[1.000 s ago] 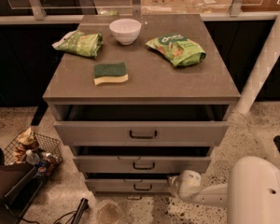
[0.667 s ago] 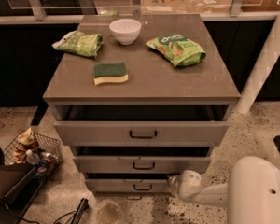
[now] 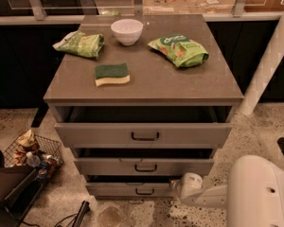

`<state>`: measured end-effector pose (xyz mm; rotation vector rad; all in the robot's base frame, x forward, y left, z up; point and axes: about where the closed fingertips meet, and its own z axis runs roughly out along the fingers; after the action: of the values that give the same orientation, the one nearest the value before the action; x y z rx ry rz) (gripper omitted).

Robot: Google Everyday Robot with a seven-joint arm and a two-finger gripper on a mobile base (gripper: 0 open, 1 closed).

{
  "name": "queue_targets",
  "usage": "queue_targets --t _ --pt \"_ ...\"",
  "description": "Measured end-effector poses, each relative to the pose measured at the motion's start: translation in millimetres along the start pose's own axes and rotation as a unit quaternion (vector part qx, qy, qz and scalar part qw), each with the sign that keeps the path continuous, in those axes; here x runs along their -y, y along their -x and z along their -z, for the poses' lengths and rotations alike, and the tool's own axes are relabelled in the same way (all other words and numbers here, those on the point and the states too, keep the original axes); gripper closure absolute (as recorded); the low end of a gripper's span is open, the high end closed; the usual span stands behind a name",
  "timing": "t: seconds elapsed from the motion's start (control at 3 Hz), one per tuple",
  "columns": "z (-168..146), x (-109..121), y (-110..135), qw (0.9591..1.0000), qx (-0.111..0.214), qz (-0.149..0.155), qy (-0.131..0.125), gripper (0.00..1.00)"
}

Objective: Open bottom drawer

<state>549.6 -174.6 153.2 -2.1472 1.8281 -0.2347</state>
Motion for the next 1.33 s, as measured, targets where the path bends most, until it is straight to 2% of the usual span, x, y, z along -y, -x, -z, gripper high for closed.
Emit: queue_targets --t 0.33,1.0,1.33 --pt "5 -15 0 0.9999 -0.002 -0.003 0.014 1.0" --pt "6 -14 0 0.9999 -0.002 -0.003 0.014 1.0" --pt "15 -24 3 0.9997 -0.005 -0.002 0.022 1.0"
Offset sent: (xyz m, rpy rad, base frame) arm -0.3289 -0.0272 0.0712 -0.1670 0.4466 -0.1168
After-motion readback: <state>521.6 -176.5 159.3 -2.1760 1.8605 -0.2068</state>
